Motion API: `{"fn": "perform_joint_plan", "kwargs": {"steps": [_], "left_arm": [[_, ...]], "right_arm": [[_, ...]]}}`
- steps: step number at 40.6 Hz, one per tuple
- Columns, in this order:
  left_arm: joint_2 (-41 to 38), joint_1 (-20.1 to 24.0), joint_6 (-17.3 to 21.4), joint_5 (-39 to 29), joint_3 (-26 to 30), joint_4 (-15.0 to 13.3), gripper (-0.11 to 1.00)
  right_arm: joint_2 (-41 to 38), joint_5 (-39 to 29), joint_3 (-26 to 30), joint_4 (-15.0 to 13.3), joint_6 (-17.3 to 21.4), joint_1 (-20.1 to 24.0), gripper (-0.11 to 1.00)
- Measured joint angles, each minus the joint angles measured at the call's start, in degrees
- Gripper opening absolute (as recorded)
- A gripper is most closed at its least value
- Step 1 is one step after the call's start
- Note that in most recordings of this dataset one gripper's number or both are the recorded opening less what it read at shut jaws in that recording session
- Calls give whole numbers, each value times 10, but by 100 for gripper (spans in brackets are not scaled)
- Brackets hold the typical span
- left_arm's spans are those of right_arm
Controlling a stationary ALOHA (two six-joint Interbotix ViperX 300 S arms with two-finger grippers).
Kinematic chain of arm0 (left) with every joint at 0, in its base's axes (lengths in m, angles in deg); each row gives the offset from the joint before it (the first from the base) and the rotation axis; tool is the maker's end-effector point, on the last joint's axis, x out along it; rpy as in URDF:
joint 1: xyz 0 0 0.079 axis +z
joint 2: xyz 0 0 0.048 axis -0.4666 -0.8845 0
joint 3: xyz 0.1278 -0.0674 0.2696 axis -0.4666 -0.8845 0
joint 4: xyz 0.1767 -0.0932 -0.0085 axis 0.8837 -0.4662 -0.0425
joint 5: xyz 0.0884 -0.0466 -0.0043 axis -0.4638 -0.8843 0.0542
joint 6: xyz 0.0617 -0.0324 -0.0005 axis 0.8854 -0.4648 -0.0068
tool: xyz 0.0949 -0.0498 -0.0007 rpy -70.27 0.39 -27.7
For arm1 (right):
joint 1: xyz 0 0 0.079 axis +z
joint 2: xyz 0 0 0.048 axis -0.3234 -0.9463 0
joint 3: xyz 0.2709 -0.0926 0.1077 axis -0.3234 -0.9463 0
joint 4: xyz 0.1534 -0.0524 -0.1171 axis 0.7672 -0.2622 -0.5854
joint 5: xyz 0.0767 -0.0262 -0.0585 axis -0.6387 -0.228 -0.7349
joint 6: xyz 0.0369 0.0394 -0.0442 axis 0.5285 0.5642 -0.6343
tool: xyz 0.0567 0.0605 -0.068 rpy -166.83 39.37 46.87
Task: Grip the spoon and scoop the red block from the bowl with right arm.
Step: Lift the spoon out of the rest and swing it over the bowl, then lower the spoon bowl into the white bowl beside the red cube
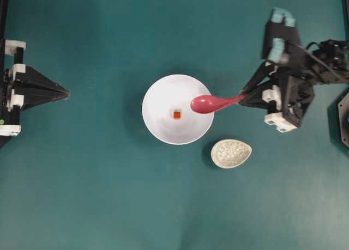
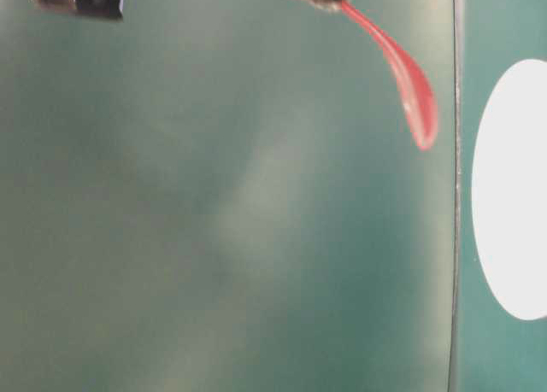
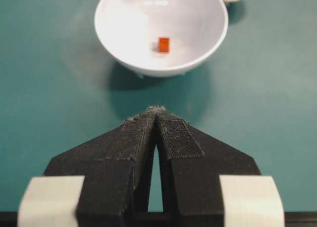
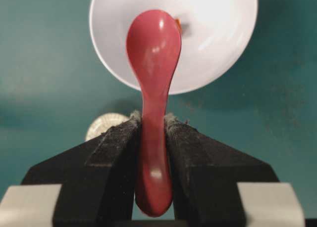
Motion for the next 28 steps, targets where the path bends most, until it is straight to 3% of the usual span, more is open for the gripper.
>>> {"fn": "perform_joint_plan", "kwargs": {"steps": [10, 28], "left_arm": [[1, 0, 0, -13, 0, 1, 0], [1, 0, 0, -20, 0, 1, 0]], "right_arm": [[-71, -50, 52, -4, 1, 0, 24], [-159, -120, 127, -58, 0, 0, 24]]}}
